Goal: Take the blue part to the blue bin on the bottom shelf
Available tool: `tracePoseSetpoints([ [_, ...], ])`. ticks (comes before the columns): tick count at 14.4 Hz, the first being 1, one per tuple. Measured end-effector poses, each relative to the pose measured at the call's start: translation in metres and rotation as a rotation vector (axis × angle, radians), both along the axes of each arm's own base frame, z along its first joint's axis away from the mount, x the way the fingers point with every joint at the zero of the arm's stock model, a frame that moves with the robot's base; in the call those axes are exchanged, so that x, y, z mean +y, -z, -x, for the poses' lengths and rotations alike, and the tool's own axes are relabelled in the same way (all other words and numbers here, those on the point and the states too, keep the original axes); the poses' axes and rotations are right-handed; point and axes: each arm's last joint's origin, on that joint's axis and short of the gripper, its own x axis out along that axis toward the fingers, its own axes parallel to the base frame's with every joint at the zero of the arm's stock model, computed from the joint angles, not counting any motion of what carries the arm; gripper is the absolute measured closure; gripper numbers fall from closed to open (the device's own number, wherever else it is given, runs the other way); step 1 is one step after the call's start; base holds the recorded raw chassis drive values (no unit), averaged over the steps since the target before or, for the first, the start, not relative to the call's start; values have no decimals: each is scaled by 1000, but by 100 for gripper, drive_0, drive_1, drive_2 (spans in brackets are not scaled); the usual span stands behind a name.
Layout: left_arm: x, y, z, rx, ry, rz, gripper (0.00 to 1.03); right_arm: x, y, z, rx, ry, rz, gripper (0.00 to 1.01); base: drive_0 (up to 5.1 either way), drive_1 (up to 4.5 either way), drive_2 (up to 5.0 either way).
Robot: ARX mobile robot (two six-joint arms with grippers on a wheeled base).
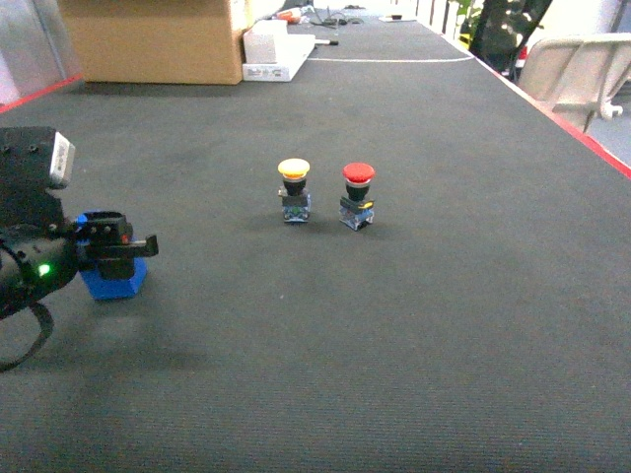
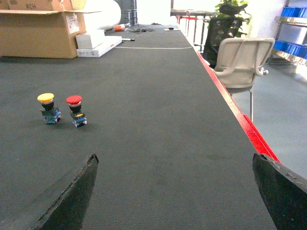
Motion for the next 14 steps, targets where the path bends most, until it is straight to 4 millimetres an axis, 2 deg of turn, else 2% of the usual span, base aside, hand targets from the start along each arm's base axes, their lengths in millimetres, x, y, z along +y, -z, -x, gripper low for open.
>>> tracePoseSetpoints([
  [3, -1, -6, 19, -19, 15, 0, 58, 0, 0, 0, 0, 0, 0, 3, 0, 0, 0],
  [5, -1, -28, 50, -82, 24, 2, 58, 0, 0, 0, 0, 0, 0, 3, 0, 0, 0],
  [7, 3, -65, 103, -166, 28, -3, 58, 0, 0, 0, 0, 0, 0, 3, 0, 0, 0],
  [8, 3, -76, 125, -177, 34, -14, 58, 0, 0, 0, 0, 0, 0, 3, 0, 0, 0],
  [9, 1, -87, 141, -198, 40, -26, 58, 0, 0, 0, 0, 0, 0, 3, 0, 0, 0],
  [11, -5, -127, 176, -333, 48, -24, 59, 0, 0, 0, 0, 0, 0, 3, 0, 0, 0],
  [13, -4, -149, 214, -416, 23, -6, 59, 0, 0, 0, 0, 0, 0, 3, 0, 0, 0],
  [14, 1, -152, 231, -439, -13, 2, 59, 0, 0, 0, 0, 0, 0, 3, 0, 0, 0],
])
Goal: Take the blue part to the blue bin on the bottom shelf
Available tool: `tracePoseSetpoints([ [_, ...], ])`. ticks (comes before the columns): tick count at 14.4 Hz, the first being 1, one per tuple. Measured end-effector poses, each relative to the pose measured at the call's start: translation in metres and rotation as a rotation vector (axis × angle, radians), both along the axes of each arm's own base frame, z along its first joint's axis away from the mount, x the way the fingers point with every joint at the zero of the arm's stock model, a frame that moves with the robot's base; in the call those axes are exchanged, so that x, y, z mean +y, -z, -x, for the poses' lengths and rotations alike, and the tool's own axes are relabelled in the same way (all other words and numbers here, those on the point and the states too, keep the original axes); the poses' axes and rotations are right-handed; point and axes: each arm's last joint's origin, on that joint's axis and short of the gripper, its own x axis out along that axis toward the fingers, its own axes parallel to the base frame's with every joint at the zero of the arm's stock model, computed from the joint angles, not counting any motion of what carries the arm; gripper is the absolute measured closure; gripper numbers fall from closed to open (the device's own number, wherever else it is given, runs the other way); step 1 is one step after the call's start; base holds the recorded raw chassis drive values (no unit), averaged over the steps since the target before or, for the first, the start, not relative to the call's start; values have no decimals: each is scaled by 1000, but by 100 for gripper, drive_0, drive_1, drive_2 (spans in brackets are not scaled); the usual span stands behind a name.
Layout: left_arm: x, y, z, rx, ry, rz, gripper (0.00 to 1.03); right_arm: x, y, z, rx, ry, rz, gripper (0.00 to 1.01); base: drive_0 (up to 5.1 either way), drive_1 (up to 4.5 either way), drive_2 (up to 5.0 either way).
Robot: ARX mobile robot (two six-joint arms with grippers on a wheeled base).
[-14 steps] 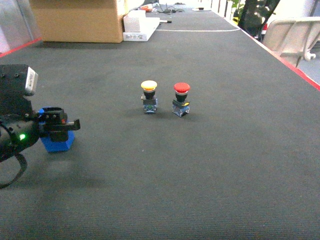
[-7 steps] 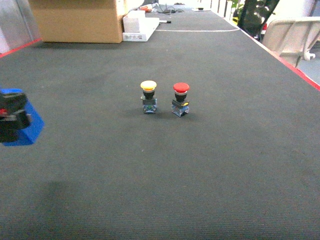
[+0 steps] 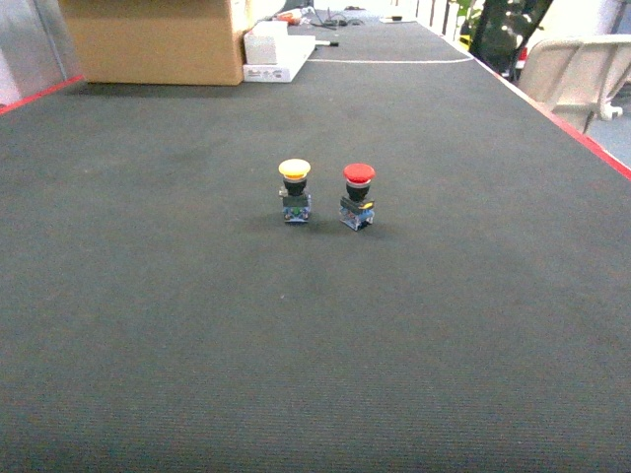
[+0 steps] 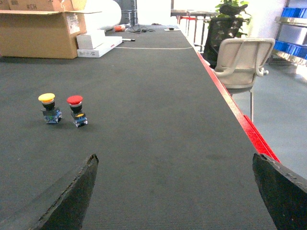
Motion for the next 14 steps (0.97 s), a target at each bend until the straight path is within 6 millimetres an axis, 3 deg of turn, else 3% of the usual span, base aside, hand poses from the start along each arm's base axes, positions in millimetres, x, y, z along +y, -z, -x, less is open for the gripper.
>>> tracePoseSetpoints([
  [1, 6, 5, 17, 7, -14, 6, 59, 0, 0, 0, 0, 0, 0, 3, 0, 0, 0],
  [9, 7, 6, 19, 16, -45, 27, 59, 0, 0, 0, 0, 0, 0, 3, 0, 0, 0],
  [14, 6, 7, 19, 22, -45, 26, 59, 0, 0, 0, -4, 0, 0, 3, 13, -392, 417],
])
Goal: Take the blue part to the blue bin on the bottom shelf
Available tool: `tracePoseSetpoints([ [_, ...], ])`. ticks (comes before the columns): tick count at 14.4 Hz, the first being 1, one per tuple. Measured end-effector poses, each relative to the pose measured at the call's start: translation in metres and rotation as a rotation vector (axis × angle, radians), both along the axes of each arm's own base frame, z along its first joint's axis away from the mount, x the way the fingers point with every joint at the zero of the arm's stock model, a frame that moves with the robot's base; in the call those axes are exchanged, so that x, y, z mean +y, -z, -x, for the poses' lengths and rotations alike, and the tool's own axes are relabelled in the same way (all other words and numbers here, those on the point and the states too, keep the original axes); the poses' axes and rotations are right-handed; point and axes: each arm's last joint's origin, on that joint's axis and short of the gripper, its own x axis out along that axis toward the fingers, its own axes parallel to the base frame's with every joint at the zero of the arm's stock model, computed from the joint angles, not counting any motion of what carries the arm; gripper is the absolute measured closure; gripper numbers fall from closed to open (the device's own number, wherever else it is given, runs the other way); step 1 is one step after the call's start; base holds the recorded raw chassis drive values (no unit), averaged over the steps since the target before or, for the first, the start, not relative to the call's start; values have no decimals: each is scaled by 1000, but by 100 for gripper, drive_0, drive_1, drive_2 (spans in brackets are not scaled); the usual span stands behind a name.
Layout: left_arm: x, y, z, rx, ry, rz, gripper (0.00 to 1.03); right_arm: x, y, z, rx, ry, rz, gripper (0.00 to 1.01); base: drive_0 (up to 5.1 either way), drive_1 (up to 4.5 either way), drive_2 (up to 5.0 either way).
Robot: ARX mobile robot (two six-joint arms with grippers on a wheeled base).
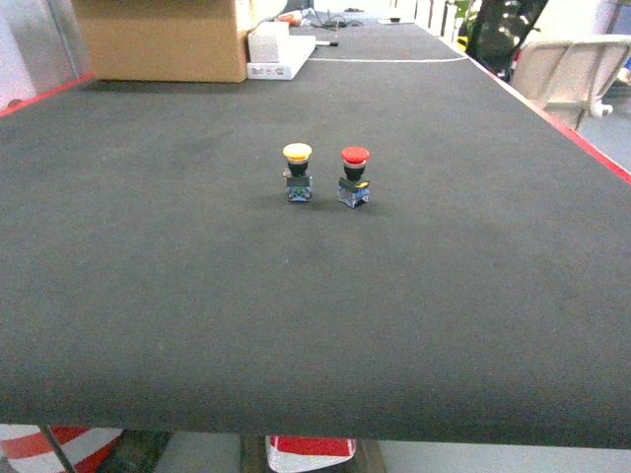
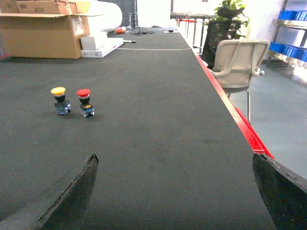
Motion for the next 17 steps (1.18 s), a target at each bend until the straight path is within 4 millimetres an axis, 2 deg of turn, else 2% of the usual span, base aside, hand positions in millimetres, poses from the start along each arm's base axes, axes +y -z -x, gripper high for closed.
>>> tracePoseSetpoints([
  [3, 0, -1, 1, -10, -1, 2, 59, 0, 0, 0, 4, 0, 0, 3, 13, -392, 417],
  [17, 0, -1, 1, -7, 0, 2, 59, 0, 0, 0, 4, 0, 0, 3, -160, -160, -160],
])
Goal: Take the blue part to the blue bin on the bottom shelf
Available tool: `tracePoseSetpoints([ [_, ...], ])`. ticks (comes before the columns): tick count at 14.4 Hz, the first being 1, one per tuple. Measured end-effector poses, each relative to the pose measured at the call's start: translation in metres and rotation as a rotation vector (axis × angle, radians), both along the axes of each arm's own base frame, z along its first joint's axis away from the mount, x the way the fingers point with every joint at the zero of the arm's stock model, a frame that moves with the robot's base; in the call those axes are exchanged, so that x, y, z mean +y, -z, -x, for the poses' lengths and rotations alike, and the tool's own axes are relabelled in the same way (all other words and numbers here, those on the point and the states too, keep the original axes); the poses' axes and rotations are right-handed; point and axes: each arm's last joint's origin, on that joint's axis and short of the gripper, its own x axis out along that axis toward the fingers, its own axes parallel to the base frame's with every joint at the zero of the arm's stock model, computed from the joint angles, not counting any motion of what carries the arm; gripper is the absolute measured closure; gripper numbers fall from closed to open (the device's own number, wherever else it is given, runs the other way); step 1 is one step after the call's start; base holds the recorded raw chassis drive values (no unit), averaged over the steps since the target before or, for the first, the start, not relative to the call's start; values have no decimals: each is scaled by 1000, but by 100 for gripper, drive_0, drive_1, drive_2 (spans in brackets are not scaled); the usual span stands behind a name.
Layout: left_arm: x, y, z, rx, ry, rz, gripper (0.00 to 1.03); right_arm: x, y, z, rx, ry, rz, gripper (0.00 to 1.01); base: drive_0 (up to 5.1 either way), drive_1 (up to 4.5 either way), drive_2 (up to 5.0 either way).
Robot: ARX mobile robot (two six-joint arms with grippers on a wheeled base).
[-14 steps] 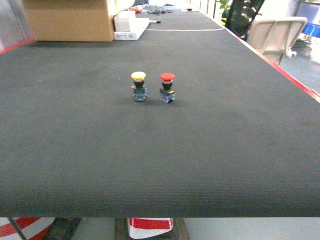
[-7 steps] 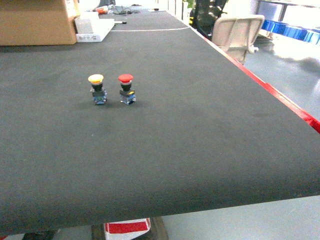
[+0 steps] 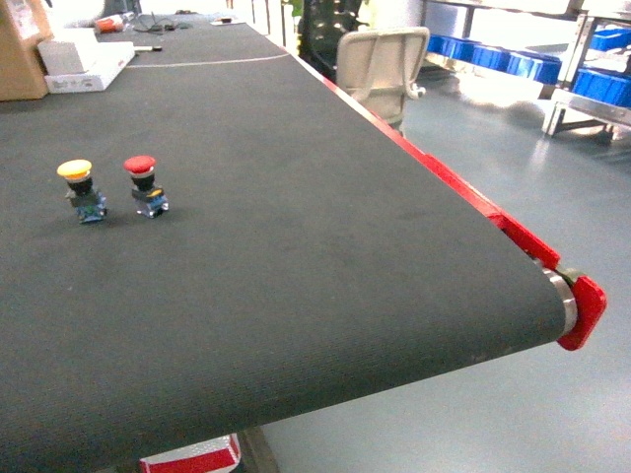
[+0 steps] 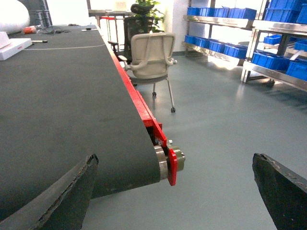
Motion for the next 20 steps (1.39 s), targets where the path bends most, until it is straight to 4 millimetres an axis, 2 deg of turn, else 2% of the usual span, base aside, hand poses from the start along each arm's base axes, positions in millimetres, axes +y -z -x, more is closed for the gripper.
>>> tracePoseSetpoints([
  [20, 0, 0, 0, 0, 0, 0, 59, 0, 0, 0, 0, 0, 0, 3, -163, -163, -163],
])
